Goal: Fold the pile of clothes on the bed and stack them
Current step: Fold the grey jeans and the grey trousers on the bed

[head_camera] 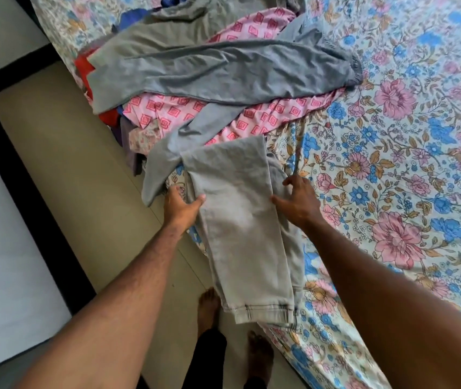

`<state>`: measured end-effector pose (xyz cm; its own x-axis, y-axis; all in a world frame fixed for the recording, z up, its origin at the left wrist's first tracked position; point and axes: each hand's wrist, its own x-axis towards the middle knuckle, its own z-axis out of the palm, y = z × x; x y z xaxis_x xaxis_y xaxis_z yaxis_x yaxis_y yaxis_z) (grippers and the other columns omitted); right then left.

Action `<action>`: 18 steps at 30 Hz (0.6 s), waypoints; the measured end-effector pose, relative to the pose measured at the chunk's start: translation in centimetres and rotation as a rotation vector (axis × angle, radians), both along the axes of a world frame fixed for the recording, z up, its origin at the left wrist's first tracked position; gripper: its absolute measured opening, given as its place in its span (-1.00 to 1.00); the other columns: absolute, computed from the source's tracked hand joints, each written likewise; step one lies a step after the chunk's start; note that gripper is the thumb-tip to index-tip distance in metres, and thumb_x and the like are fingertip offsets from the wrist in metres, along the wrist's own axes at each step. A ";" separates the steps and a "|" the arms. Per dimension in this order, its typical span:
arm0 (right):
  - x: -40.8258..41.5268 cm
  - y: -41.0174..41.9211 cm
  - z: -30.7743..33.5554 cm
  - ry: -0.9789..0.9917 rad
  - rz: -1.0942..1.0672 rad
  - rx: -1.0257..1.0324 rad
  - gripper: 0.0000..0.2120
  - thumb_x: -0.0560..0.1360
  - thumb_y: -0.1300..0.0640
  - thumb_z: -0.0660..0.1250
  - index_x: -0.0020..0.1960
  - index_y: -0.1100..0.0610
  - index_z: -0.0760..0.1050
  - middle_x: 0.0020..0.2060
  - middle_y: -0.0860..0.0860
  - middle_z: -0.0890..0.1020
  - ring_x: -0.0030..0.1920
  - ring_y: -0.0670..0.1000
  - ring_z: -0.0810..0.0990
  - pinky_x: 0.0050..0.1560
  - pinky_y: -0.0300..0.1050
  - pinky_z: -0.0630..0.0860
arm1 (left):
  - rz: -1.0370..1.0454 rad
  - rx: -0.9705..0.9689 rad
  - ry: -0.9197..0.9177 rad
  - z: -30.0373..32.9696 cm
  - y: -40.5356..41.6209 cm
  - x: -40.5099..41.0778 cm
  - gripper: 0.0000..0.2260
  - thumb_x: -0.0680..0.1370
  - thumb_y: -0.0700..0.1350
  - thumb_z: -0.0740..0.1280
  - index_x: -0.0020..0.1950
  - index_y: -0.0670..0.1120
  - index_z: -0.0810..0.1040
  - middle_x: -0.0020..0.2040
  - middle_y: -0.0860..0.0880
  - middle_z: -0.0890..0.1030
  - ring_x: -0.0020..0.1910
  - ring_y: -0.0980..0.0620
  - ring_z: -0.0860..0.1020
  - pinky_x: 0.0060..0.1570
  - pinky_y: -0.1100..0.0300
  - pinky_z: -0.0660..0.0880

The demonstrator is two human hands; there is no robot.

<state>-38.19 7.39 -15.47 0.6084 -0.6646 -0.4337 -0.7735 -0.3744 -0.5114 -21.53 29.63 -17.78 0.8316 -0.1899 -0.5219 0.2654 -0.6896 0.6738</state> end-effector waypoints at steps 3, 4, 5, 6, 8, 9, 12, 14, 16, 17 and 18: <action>3.9 -1.7 0.1 -0.065 -0.024 0.020 -0.36 0.42 -0.10 0.52 0.38 0.09 0.37 0.34 0.11 0.49 0.30 0.14 0.49 0.30 0.20 0.47 | 0.022 -0.061 0.038 -0.3 -1.5 3.8 -0.28 0.44 0.02 0.57 0.49 -0.12 0.31 0.37 -0.05 0.48 0.31 -0.06 0.49 0.33 0.02 0.46; 5.1 -2.0 0.1 -0.082 -0.042 0.043 -0.31 0.42 -0.09 0.54 0.41 0.11 0.34 0.35 0.12 0.49 0.31 0.15 0.49 0.31 0.21 0.48 | 0.028 -0.074 0.072 -0.5 -1.9 5.1 -0.27 0.41 0.06 0.58 0.46 -0.11 0.35 0.33 -0.02 0.51 0.28 -0.05 0.51 0.32 -0.02 0.48; 6.1 -2.3 0.0 -0.093 -0.059 0.072 -0.27 0.42 -0.08 0.55 0.44 0.14 0.31 0.38 0.13 0.48 0.34 0.16 0.49 0.34 0.21 0.47 | 0.037 -0.082 0.112 -0.9 -2.1 6.0 -0.26 0.36 0.11 0.60 0.42 -0.09 0.39 0.29 -0.01 0.55 0.25 -0.07 0.55 0.28 -0.06 0.52; 7.1 -2.6 0.0 -0.100 -0.073 0.103 -0.23 0.42 -0.06 0.57 0.46 0.16 0.28 0.41 0.13 0.47 0.36 0.17 0.48 0.37 0.20 0.46 | 0.044 -0.090 0.148 -1.4 -2.3 7.0 -0.28 0.33 0.14 0.60 0.38 -0.09 0.44 0.25 -0.02 0.60 0.22 -0.08 0.58 0.24 -0.09 0.55; 8.4 -3.0 -0.3 -0.105 -0.114 0.219 -0.17 0.42 0.00 0.60 0.48 0.21 0.20 0.44 0.16 0.46 0.39 0.20 0.47 0.39 0.17 0.46 | 0.064 -0.123 0.196 -2.0 -2.7 8.2 -0.36 0.36 0.08 0.61 0.35 -0.08 0.49 0.21 -0.03 0.64 0.18 -0.07 0.61 0.22 -0.09 0.56; 9.0 -3.3 -0.8 -0.101 -0.139 0.292 -0.13 0.40 0.03 0.61 0.49 0.23 0.17 0.44 0.16 0.47 0.40 0.21 0.48 0.39 0.15 0.46 | 0.078 -0.139 0.207 -2.2 -2.9 8.7 -0.39 0.37 0.04 0.62 0.34 -0.09 0.50 0.20 -0.02 0.64 0.17 -0.05 0.61 0.23 -0.06 0.56; 10.1 -4.0 -2.0 -0.030 -0.145 0.305 -0.07 0.28 -0.03 0.69 0.46 0.19 0.28 0.35 0.15 0.54 0.33 0.20 0.53 0.35 0.17 0.51 | 0.081 -0.183 0.238 -2.5 -3.6 9.6 -0.48 0.36 -0.09 0.63 0.27 -0.11 0.56 0.12 -0.03 0.67 0.09 -0.01 0.64 0.19 0.02 0.58; 10.5 -4.3 -2.8 0.006 -0.140 0.341 -0.14 0.24 -0.05 0.70 0.40 0.17 0.40 0.26 0.13 0.59 0.25 0.17 0.58 0.29 0.17 0.55 | 0.044 -0.195 0.271 -2.9 -3.9 10.0 -0.60 0.35 -0.19 0.63 0.13 -0.11 0.62 0.05 -0.05 0.70 0.04 -0.02 0.67 0.17 0.01 0.60; 10.7 -4.5 -3.2 -0.001 -0.145 0.387 -0.31 0.28 0.00 0.69 0.32 0.16 0.52 0.16 0.09 0.65 0.15 0.13 0.64 0.21 0.10 0.61 | 0.032 -0.198 0.309 -3.1 -4.4 10.3 -0.70 0.36 -0.29 0.60 0.01 -0.09 0.63 0.03 -0.10 0.71 0.02 -0.05 0.67 0.16 0.01 0.60; 10.6 -4.6 -3.3 -0.020 -0.148 0.390 -0.40 0.32 0.04 0.67 0.28 0.17 0.56 0.11 0.08 0.67 0.08 0.09 0.66 0.13 0.03 0.64 | 0.033 -0.195 0.316 -3.3 -4.5 10.4 -0.73 0.38 -0.29 0.59 0.00 -0.09 0.63 0.04 -0.11 0.71 0.02 -0.05 0.67 0.16 0.02 0.60; 10.5 -4.8 -3.4 -0.049 -0.154 0.403 -0.47 0.35 0.09 0.65 0.26 0.18 0.59 0.08 0.07 0.68 0.01 0.05 0.68 0.03 -0.07 0.66 | 0.039 -0.182 0.317 -3.4 -4.6 10.6 -0.74 0.40 -0.27 0.58 0.01 -0.09 0.63 0.05 -0.12 0.70 0.02 -0.06 0.67 0.18 0.01 0.59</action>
<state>-27.70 2.63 -18.85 0.5414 -0.5325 -0.6506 -0.7761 -0.0189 -0.6303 -10.95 25.01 -21.17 0.6427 -0.2745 -0.7153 0.5044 -0.5511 0.6647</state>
